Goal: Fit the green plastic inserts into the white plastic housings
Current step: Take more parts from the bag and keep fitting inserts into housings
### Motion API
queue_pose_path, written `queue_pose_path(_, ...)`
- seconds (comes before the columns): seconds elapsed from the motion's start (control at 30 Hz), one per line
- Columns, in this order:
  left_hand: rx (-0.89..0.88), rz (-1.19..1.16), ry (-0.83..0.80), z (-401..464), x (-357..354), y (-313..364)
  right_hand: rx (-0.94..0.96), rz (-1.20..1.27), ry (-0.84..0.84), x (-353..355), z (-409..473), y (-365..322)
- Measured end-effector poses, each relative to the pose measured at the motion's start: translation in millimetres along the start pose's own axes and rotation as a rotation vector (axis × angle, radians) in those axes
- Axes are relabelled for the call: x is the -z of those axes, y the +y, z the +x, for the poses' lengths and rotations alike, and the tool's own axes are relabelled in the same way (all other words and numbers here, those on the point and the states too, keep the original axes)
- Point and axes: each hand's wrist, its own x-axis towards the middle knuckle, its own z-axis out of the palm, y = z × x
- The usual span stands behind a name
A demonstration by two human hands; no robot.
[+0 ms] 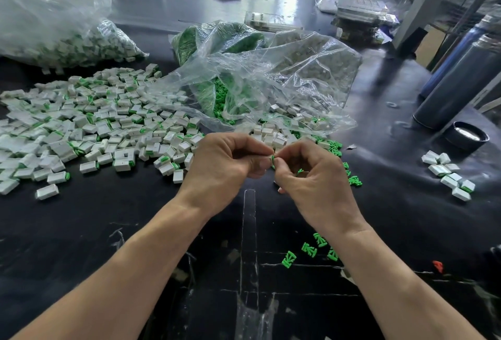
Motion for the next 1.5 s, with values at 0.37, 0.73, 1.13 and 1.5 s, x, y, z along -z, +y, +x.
queue_pose_path(0.37, -0.007, -0.013, -0.011, 2, 3, -3, -0.153, 0.274, -0.056, -1, 2, -6)
queue_pose_path(0.73, 0.000, -0.040, -0.066, -2, 3, 1, -0.174, 0.319, -0.079, 1, 3, -4)
queue_pose_path(1.13, 0.008, -0.100, 0.003, 1, -1, 0, -0.099, 0.308, 0.009, 0, 2, -10)
queue_pose_path(1.5, 0.013, -0.131, -0.038, -7, -10, 7, -0.124, 0.291, 0.067, 5, 6, -4)
